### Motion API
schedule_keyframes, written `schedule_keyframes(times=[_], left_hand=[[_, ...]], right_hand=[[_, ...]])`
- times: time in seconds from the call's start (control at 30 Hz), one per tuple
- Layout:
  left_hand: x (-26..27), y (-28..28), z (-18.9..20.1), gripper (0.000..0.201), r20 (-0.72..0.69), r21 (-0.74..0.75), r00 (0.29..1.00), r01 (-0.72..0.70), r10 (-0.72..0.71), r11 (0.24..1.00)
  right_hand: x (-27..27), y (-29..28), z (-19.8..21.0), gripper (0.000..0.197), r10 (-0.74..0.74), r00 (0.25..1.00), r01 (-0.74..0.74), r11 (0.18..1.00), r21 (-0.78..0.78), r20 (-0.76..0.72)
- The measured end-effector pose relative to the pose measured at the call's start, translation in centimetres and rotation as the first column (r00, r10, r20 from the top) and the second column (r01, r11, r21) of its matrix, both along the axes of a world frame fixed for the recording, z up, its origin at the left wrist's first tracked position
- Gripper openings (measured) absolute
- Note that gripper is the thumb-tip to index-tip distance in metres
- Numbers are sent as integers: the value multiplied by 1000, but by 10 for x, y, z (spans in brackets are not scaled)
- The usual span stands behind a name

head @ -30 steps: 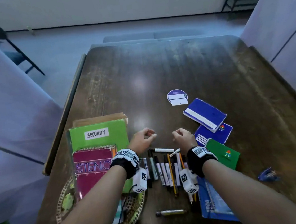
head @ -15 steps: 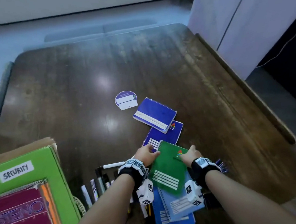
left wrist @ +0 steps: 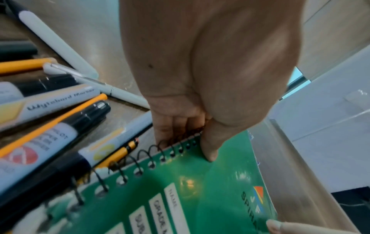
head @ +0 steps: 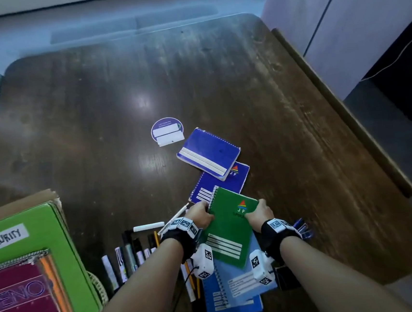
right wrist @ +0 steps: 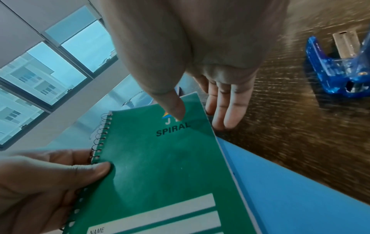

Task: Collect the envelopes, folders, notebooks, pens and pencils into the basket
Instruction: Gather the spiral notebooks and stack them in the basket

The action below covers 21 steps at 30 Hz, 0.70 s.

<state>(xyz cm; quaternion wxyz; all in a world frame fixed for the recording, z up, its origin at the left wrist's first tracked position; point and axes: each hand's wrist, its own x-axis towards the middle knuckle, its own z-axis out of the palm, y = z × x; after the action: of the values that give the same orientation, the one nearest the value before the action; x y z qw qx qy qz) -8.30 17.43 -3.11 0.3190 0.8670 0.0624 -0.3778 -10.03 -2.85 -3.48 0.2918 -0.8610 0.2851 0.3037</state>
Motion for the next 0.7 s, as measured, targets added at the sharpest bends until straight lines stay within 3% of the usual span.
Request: schedule_keyframes(times=[0.13,0.3,0.37,0.47,0.7], left_hand=[[0,21,17,18,47,-119,997,-49,55,992],[-9,63,54,16,123,-229,969,-181,213,957],[-14,81,67,14,156,-273,948,-230,279,934],[-26,120,87,14,180,-337,907,-307,381,890],[-80,237,120,17,255,-340,808,-439,531,832]], right_hand=[[6,9,15,60,-24,1000,22,995,95,20],[14,39,31,20,-40,991,-11,930,368,129],[18,58,46,20,-33,981,-53,905,423,191],[19,99,68,28,21,963,-142,886,441,268],[-5,228,108,12,105,918,-288,840,461,382]])
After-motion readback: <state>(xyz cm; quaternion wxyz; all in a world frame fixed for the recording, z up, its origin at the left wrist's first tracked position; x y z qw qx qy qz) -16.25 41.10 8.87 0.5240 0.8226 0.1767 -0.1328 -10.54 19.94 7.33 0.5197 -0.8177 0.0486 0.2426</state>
